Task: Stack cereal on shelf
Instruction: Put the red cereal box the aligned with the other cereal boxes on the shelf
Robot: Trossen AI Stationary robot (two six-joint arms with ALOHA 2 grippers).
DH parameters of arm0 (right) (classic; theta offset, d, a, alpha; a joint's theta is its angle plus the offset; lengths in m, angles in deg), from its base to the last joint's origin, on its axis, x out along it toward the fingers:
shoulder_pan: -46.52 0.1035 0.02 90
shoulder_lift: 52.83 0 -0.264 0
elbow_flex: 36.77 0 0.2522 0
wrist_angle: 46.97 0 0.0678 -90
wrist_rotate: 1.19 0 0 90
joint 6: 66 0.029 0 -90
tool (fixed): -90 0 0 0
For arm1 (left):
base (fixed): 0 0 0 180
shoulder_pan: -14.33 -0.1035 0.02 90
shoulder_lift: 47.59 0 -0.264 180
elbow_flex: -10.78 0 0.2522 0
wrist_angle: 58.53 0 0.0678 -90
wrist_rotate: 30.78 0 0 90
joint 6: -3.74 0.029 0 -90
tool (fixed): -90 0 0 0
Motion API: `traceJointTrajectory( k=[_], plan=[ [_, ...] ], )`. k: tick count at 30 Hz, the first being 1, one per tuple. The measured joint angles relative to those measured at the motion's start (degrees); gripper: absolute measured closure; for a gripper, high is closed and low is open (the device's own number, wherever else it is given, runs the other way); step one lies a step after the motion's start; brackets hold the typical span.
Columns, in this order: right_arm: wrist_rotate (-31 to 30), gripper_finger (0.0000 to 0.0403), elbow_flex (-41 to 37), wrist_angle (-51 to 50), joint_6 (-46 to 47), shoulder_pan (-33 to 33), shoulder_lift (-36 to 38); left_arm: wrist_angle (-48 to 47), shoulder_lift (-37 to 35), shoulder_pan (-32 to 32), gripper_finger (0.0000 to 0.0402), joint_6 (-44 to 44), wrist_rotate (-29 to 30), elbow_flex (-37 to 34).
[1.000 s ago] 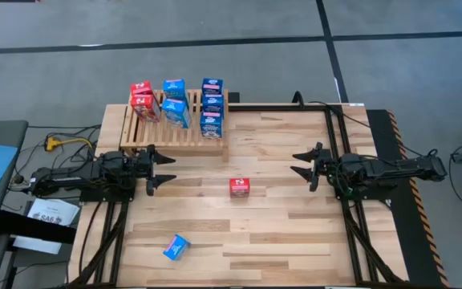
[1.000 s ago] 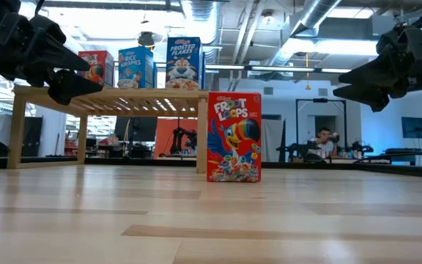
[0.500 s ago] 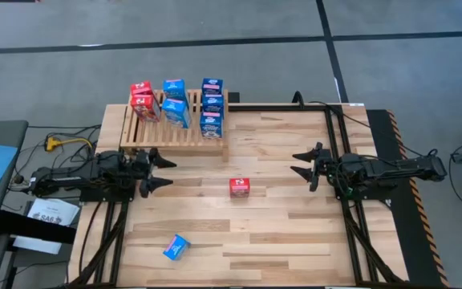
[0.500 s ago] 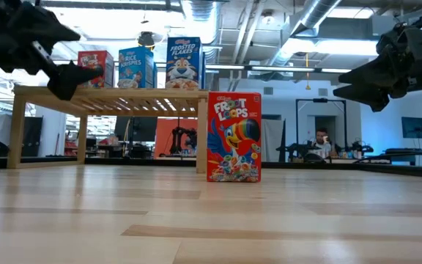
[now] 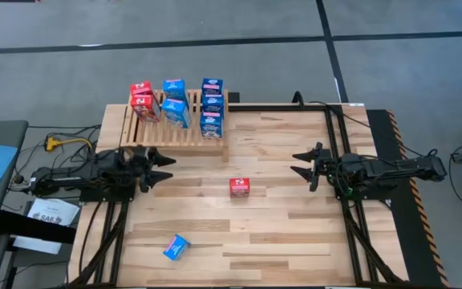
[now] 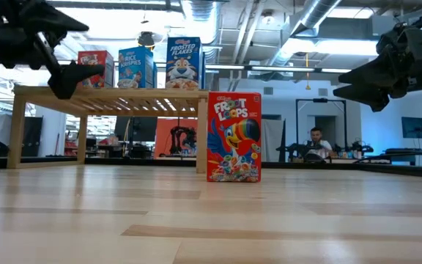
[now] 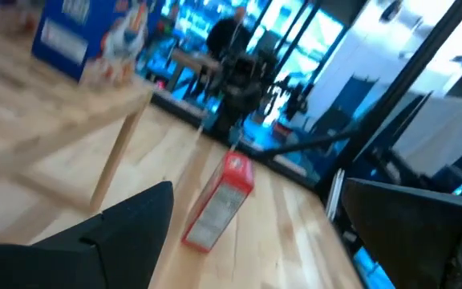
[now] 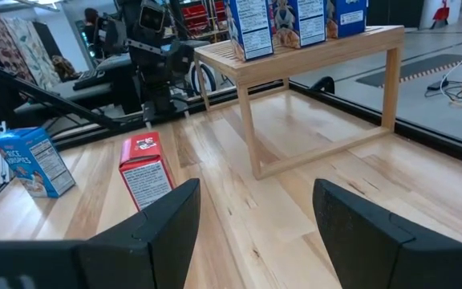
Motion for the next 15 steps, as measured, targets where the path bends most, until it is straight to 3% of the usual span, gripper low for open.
traceJointTrajectory(
  k=[9,15],
  plan=[
    [-0.02,0.0136,0.00,0.00,-0.04,0.00,0.00,5.48,1.11,0.00,0.0049,4.45,0.99,3.87],
    [-0.07,0.0136,0.00,0.00,-0.01,0.00,0.02,5.30,8.79,0.00,0.0049,10.28,1.16,11.57]
  ],
)
